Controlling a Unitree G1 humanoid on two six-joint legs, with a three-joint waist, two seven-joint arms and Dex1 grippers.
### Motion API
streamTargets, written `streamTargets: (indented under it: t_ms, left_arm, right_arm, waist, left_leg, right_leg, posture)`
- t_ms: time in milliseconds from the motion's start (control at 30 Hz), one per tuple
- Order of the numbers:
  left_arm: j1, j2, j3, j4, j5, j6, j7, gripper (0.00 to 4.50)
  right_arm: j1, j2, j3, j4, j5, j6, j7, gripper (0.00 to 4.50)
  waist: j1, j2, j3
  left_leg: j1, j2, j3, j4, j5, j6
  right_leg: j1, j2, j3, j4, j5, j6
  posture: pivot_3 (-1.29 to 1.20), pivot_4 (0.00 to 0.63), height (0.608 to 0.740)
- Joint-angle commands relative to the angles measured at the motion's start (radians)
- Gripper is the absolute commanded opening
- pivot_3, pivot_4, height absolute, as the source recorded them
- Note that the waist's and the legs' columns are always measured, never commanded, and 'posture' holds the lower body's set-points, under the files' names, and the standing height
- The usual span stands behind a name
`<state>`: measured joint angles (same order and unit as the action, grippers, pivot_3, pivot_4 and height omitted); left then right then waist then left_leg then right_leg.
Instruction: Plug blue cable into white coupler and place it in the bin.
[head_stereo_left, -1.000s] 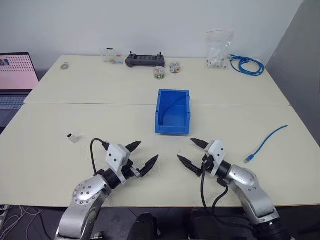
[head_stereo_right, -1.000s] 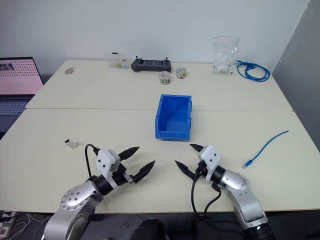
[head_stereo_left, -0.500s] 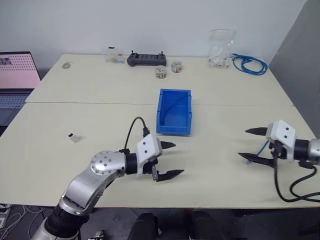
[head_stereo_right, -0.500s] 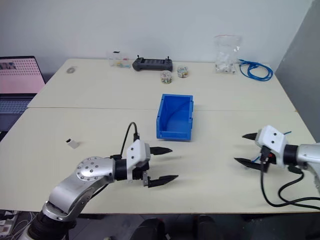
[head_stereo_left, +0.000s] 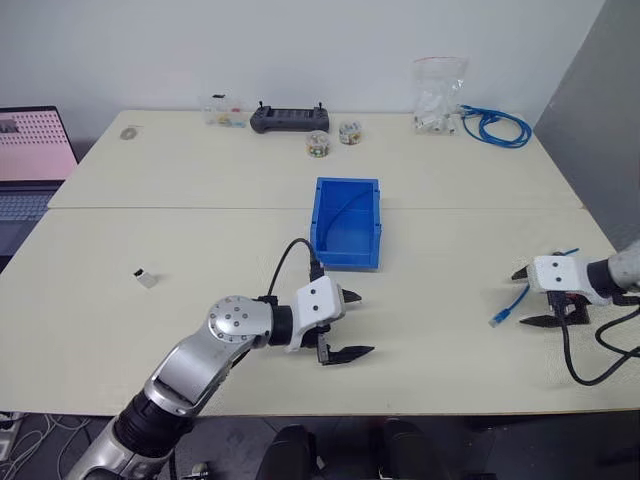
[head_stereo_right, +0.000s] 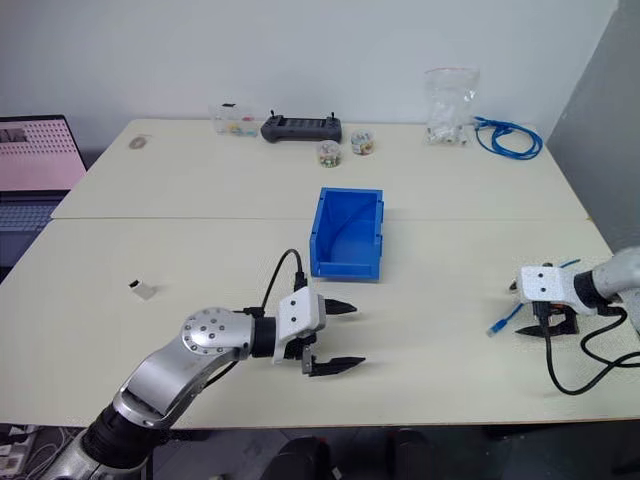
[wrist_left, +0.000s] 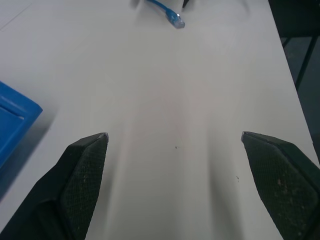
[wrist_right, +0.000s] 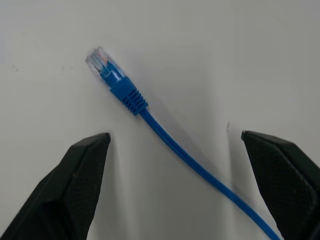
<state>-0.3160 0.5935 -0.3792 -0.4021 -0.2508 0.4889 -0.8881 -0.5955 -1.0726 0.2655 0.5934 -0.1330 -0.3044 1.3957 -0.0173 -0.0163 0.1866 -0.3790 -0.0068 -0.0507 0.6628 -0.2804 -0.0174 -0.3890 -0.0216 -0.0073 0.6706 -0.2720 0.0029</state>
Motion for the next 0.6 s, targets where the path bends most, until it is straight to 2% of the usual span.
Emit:
streamTargets:
  t_ms: [33,133,167,200,467,533,600]
  left_arm:
    - [-0.011,-0.003,-0.007,-0.011,0.020,-0.024,-0.009,4.50]
    - [-0.013,-0.010,-0.012,-0.009,0.030,-0.028,-0.009,4.50]
    - [-0.012,-0.013,-0.013,-0.008,0.034,-0.029,-0.008,4.50]
    - [-0.012,-0.015,-0.013,-0.005,0.038,-0.033,-0.008,4.50]
    - [0.017,-0.006,0.008,0.011,0.056,-0.057,-0.006,4.50]
    - [0.035,0.005,0.021,0.018,0.054,-0.063,-0.009,4.50]
    - [0.060,0.038,0.030,0.030,0.060,-0.083,-0.032,4.50]
  right_arm:
    - [-0.075,0.015,0.036,0.096,-0.061,-0.087,0.023,3.73]
    - [-0.112,0.038,0.054,0.144,-0.087,-0.133,0.017,2.97]
    - [-0.119,0.042,0.057,0.154,-0.095,-0.147,0.013,2.85]
    - [-0.124,0.043,0.062,0.161,-0.104,-0.161,0.012,2.44]
    - [-0.133,0.060,0.068,0.179,-0.107,-0.250,0.016,0.44]
    - [-0.133,0.066,0.065,0.175,-0.096,-0.265,0.025,0.06]
    - [-0.133,0.072,0.064,0.164,-0.087,-0.271,0.035,0.06]
  waist:
    - [0.000,0.000,0.000]
    - [0.000,0.000,0.000]
    - [0.000,0.000,0.000]
    - [-0.001,0.000,0.000]
    - [-0.011,0.000,0.000]
    - [-0.013,0.000,0.000]
    - [-0.014,0.000,0.000]
  left_leg:
    - [0.000,0.000,0.000,0.000,0.000,0.000]
    - [0.000,0.000,0.000,0.001,0.000,0.000]
    - [0.001,0.000,0.000,0.001,0.000,0.000]
    - [0.001,0.000,0.000,0.001,0.000,0.000]
    - [0.005,0.000,0.003,0.001,0.000,0.000]
    - [0.005,0.000,0.003,0.001,0.000,0.000]
    - [0.007,0.000,0.004,0.000,0.000,0.000]
  right_leg:
    - [0.000,0.000,0.000,0.000,0.000,0.000]
    - [0.000,0.000,0.000,0.001,0.000,0.000]
    - [0.000,0.000,0.001,0.001,0.000,0.000]
    - [0.000,0.000,0.001,0.001,0.000,0.000]
    - [0.002,0.000,0.003,0.003,0.000,0.000]
    - [0.002,0.000,0.004,0.004,0.000,0.000]
    - [0.002,0.000,0.006,0.005,0.000,0.000]
  posture:
    - [0.00,0.150,0.740]
    - [0.00,0.150,0.740]
    - [0.00,0.150,0.740]
    - [0.00,0.150,0.740]
    - [0.00,0.150,0.740]
    - [0.00,0.150,0.740]
    - [0.00,0.150,0.740]
